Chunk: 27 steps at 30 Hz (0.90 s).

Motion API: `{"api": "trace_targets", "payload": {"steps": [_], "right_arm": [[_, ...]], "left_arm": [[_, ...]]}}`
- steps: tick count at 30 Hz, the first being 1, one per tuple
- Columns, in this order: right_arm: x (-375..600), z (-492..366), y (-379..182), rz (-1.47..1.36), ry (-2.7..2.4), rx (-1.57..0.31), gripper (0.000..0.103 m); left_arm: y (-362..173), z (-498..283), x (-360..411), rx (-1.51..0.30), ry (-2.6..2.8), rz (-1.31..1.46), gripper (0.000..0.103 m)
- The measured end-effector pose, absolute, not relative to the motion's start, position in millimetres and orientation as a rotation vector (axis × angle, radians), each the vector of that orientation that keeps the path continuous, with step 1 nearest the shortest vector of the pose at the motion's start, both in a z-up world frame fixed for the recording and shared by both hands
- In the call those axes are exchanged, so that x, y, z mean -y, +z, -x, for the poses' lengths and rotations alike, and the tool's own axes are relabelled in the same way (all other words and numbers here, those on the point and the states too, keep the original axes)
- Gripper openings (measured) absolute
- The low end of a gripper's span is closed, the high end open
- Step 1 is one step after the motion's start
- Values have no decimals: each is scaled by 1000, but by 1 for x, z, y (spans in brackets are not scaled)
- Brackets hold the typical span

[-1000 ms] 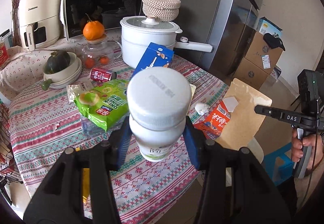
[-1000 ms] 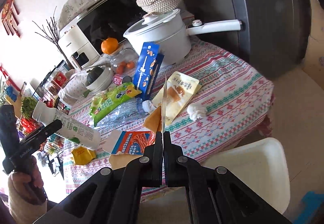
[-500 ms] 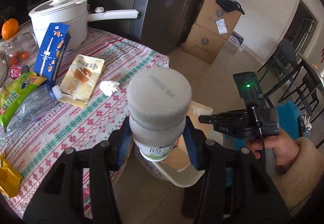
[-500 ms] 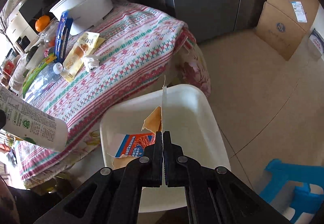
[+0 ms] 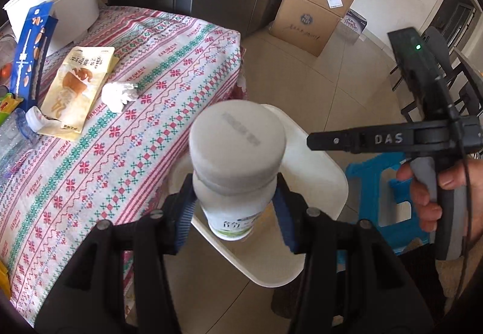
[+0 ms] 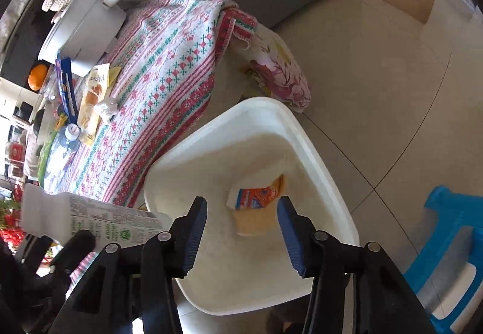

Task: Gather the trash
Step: 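Lower both tools over the white bin and open them to drop the items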

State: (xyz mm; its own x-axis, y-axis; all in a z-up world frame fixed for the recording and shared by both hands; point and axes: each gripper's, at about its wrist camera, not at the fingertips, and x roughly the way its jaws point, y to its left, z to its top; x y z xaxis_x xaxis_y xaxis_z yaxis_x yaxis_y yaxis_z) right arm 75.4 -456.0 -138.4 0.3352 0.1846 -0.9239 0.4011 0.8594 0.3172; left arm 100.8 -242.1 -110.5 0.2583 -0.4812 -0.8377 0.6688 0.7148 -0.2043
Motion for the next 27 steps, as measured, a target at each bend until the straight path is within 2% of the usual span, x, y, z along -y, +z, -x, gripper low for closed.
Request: {"api": "trace_targets", "payload": {"steps": [5,13,20,24,27], "right_arm": [[467,-56,-99,-539,-202,-1141,66],[475,-43,-80,-452,-300,-1104,69],[477,-38,-77,-440,-308,-1092,70],[476,-35,-75,-431,-318,-1080,72],[476,-34,-73,-434,-319,-1071,72]], "left_arm": [[-145,-101,281,-1108,-791,-283,51],[-198,-101,310,-1227,-774,-351,51],[-203,-104,301,-1249,-760,-323,52],[-188,-110,287,-1209,-736,-296,75],[-175,-114,279,-1182,-728,-294,78]]}}
